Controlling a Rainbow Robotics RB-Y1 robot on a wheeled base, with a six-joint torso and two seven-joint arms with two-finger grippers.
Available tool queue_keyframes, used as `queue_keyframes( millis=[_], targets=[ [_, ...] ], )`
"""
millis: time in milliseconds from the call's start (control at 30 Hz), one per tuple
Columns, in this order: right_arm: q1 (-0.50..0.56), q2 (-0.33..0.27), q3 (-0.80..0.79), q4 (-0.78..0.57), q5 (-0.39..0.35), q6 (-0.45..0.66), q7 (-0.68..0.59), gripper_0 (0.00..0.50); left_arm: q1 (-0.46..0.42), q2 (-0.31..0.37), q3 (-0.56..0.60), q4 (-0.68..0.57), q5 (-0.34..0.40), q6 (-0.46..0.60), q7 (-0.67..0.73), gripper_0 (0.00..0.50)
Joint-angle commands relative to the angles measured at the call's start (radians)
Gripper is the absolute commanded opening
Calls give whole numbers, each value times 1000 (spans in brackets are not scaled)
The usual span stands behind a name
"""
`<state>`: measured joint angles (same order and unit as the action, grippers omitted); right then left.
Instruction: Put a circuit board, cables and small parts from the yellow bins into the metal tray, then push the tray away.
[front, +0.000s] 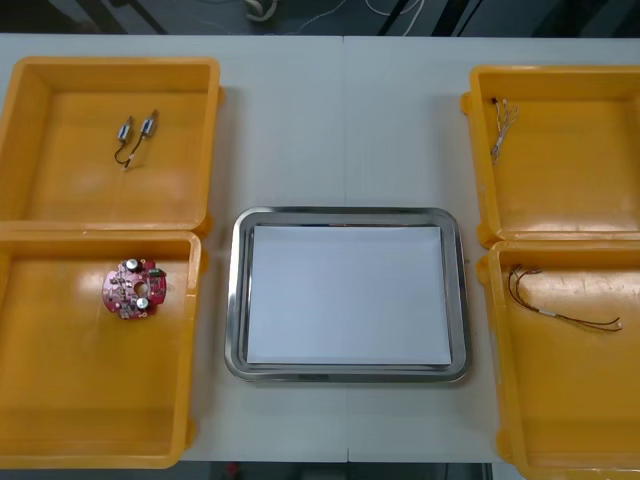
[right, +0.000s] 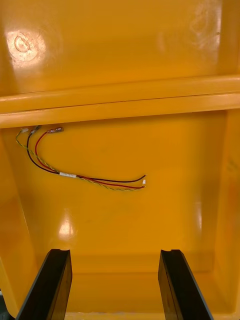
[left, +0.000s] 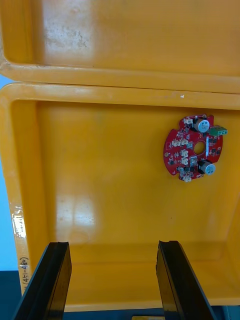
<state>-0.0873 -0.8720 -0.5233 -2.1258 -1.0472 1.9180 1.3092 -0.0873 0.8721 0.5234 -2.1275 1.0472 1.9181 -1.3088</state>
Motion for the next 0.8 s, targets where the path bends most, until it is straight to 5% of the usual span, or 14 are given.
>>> queue_keyframes(
  millis=[33, 800],
  targets=[
    [0, -1, 0, -4, 0, 0, 0, 500, 0, 1, 0, -2, 0, 0, 0, 500],
    [0, -1, 0, -4, 0, 0, 0, 500, 0, 1, 0, -2, 0, 0, 0, 500]
  ],
)
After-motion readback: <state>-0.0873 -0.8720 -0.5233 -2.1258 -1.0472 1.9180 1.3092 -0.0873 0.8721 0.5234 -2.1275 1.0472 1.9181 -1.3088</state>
